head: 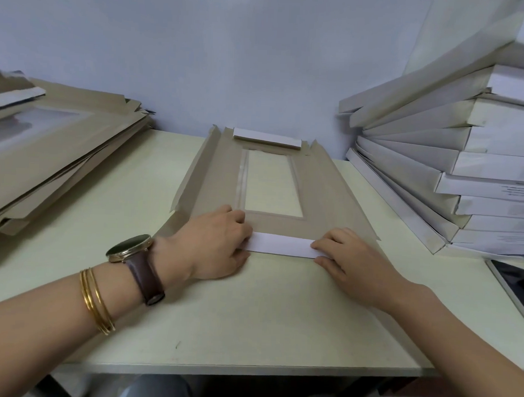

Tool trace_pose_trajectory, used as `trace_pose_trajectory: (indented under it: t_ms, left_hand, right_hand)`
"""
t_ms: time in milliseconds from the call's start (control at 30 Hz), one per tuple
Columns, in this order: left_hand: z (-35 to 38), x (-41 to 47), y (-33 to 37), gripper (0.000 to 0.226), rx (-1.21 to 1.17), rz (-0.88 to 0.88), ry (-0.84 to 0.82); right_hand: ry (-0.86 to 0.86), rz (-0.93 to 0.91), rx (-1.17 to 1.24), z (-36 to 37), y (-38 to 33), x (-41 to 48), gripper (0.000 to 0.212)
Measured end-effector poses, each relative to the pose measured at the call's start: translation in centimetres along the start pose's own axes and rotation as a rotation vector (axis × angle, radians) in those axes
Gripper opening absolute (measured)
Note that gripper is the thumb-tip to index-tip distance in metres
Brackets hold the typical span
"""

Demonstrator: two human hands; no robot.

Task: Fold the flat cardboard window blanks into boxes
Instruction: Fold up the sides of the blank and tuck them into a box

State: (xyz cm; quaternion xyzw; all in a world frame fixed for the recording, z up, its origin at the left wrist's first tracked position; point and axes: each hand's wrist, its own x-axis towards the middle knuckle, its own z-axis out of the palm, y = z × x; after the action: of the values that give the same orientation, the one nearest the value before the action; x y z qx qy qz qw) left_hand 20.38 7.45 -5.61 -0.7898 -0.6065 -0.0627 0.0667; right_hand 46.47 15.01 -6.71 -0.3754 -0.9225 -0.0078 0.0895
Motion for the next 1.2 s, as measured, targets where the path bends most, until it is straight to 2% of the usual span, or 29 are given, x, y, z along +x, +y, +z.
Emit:
trace_pose_trajectory:
  t_ms: [200,467,667,767,900,967,1067,1200]
  left_hand:
    - [-0.3,1.0,-0.7,0.026,-0.076,-0.028,-0.01]
    - [-0.7,2.4,-0.8,0.014,-0.143,-0.134,-0.027]
    - [-0.1,2.8,-1.1,0.015,-0.182,-0.182,-0.043]
    - [0.3,3.0,-1.3,0.017,-0.187,-0.197,-0.04]
    - [0.7,3.3,-1.4,0.021,-0.199,-0.221,-0.03]
    - [0.9,3.4,-1.4,0.022,-0.198,-0.234,-0.026]
    - [1.2,3.5,-1.4,0.021,-0.215,-0.239,-0.001]
    - [1.9,3.6,-1.1,0.034,-0.128,-0.183,0.027]
  right_hand:
    - [-0.054,0.037,-0.041,-0.9,0.0,1.2,0.028]
    - [-0.125,0.098,-0.116,-2.9,-0.4,3.7,0.017]
    - [-0.246,0.18,-0.137,-3.5,0.4,4.7,0.035]
    - [-0.217,0.213,-0.123,-3.5,1.0,4.6,0.037]
    - [-0.143,0.202,-0.116,-3.1,1.5,3.9,0.012]
    - [-0.101,0.189,-0.141,-2.5,1.6,3.4,0.009]
    - [-0.046,0.175,-0.132,-1.6,1.7,2.8,0.016]
    - [-0.012,0.184,-0.237,-0.4,1.0,2.5,0.041]
